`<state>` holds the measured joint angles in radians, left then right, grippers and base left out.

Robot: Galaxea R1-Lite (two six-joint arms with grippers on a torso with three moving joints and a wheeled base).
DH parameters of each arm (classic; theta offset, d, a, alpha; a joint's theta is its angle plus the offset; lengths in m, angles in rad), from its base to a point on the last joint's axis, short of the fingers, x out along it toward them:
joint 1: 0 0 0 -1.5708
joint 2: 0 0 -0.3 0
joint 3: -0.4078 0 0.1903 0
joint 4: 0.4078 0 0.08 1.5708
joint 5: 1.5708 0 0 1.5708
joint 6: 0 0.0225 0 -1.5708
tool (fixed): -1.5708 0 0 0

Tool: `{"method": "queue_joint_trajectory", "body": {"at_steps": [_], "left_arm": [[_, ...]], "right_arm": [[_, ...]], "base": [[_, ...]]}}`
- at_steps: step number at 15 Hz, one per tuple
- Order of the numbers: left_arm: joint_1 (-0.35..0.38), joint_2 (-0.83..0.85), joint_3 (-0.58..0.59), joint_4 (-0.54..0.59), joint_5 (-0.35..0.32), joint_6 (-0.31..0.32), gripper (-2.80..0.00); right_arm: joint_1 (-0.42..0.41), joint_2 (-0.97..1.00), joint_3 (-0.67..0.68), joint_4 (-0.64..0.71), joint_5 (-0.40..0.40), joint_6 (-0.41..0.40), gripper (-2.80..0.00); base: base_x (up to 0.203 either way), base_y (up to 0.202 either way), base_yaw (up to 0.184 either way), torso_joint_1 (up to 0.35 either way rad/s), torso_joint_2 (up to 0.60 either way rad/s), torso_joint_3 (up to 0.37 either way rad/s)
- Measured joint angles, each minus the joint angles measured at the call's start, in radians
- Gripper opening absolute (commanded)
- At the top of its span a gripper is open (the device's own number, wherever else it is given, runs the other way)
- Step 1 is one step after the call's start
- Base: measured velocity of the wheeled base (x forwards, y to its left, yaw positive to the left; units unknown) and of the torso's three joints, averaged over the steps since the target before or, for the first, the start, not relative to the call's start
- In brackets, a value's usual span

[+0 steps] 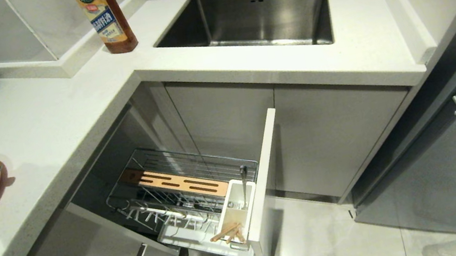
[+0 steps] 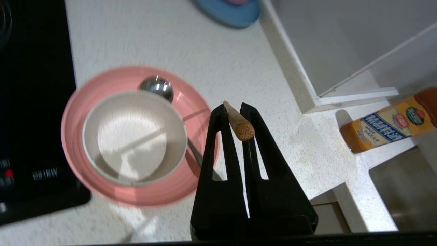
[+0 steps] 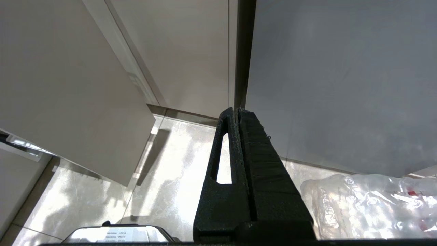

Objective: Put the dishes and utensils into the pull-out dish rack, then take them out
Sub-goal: Take the chopsticks out of the cupboard

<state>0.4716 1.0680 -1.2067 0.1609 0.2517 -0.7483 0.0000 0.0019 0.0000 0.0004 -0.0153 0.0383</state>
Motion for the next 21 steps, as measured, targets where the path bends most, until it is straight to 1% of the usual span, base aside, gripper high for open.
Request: {"method": "queue_joint_trajectory", "body": {"at_steps": [1, 2, 5, 7, 8, 10, 13, 17, 18, 21], "left_arm": [[0.021, 0.015, -0.018, 0.035, -0.027, -0.032, -2.8], [0.039, 0.026, -0.028, 0.041, -0.038, -0.046, -2.8], [0.095, 0.035, -0.026, 0.035, -0.037, -0.05, -2.8], [0.116, 0.028, -0.005, 0.027, -0.036, -0.052, -2.8], [0.125, 0.021, 0.022, 0.003, -0.034, -0.052, -2.8], [0.153, -0.006, 0.107, -0.121, -0.021, -0.036, -2.8], [0.183, -0.063, 0.266, -0.346, 0.012, 0.036, -2.8], [0.196, -0.133, 0.472, -0.609, 0.02, 0.098, -2.8], [0.196, -0.144, 0.504, -0.656, 0.02, 0.105, -2.8], [0.197, -0.163, 0.577, -0.708, 0.01, 0.106, -2.8]], "right_arm": [[0.0, 0.0, 0.0, 0.0, 0.0, 0.0, -2.8], [0.0, 0.0, 0.0, 0.0, 0.0, 0.0, -2.8], [0.0, 0.0, 0.0, 0.0, 0.0, 0.0, -2.8], [0.0, 0.0, 0.0, 0.0, 0.0, 0.0, -2.8], [0.0, 0.0, 0.0, 0.0, 0.0, 0.0, -2.8], [0.0, 0.0, 0.0, 0.0, 0.0, 0.0, -2.8], [0.0, 0.0, 0.0, 0.0, 0.0, 0.0, -2.8], [0.0, 0.0, 0.0, 0.0, 0.0, 0.0, -2.8], [0.0, 0.0, 0.0, 0.0, 0.0, 0.0, -2.8], [0.0, 0.0, 0.0, 0.0, 0.0, 0.0, -2.8]], "base": [[0.0, 0.0, 0.0, 0.0, 0.0, 0.0], [0.0, 0.0, 0.0, 0.0, 0.0, 0.0], [0.0, 0.0, 0.0, 0.0, 0.0, 0.0], [0.0, 0.0, 0.0, 0.0, 0.0, 0.0], [0.0, 0.0, 0.0, 0.0, 0.0, 0.0], [0.0, 0.0, 0.0, 0.0, 0.0, 0.0], [0.0, 0.0, 0.0, 0.0, 0.0, 0.0], [0.0, 0.0, 0.0, 0.0, 0.0, 0.0], [0.0, 0.0, 0.0, 0.0, 0.0, 0.0], [0.0, 0.0, 0.0, 0.0, 0.0, 0.0]]}}
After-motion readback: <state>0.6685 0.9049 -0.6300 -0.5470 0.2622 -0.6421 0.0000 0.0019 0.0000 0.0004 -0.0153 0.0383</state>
